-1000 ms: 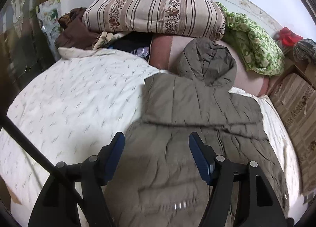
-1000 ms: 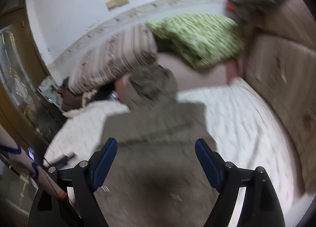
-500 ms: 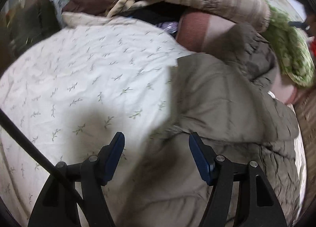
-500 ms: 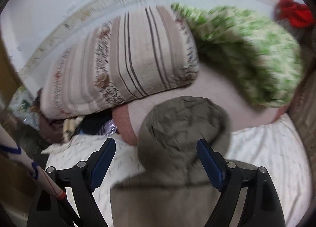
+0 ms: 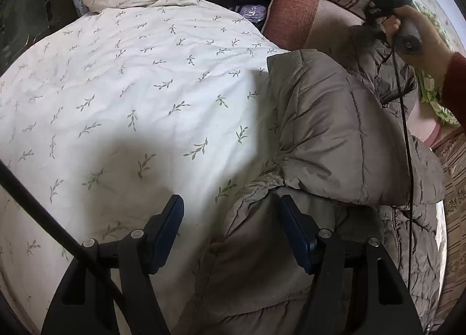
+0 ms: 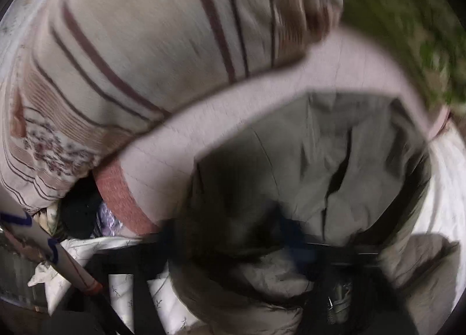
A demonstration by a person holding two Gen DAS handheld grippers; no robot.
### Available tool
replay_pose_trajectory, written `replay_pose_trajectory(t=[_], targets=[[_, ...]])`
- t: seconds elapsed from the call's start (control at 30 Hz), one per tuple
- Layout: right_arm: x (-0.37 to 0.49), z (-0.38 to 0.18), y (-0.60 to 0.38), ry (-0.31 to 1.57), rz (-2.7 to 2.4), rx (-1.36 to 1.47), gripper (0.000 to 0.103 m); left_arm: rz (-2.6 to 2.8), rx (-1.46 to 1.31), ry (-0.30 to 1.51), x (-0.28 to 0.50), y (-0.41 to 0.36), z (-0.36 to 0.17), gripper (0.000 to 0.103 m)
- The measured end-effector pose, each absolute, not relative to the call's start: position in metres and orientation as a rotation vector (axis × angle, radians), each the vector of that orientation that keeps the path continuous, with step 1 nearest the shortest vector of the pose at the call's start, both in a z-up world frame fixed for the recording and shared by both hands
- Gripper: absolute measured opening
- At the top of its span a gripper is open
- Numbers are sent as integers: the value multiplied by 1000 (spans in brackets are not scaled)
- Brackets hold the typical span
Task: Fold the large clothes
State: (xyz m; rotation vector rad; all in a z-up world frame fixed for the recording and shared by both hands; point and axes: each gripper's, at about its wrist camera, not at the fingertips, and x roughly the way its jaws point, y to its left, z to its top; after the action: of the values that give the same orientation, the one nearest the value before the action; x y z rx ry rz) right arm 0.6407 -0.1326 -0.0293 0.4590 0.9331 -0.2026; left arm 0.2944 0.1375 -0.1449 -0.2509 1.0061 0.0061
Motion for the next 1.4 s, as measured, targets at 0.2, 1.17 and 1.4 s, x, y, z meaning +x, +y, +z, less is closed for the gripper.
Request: replay_pose_trajectory(t=[0.2, 1.17, 1.4], targets=[[578, 0, -130, 895, -146, 388, 8, -7, -286, 1001, 293, 141, -135, 66], [323, -132, -85, 1058, -119, 397, 16, 92, -446, 951, 266, 208, -111, 66], [255, -90, -97, 986, -33, 291, 69, 105, -320, 939, 267, 186, -107, 67]])
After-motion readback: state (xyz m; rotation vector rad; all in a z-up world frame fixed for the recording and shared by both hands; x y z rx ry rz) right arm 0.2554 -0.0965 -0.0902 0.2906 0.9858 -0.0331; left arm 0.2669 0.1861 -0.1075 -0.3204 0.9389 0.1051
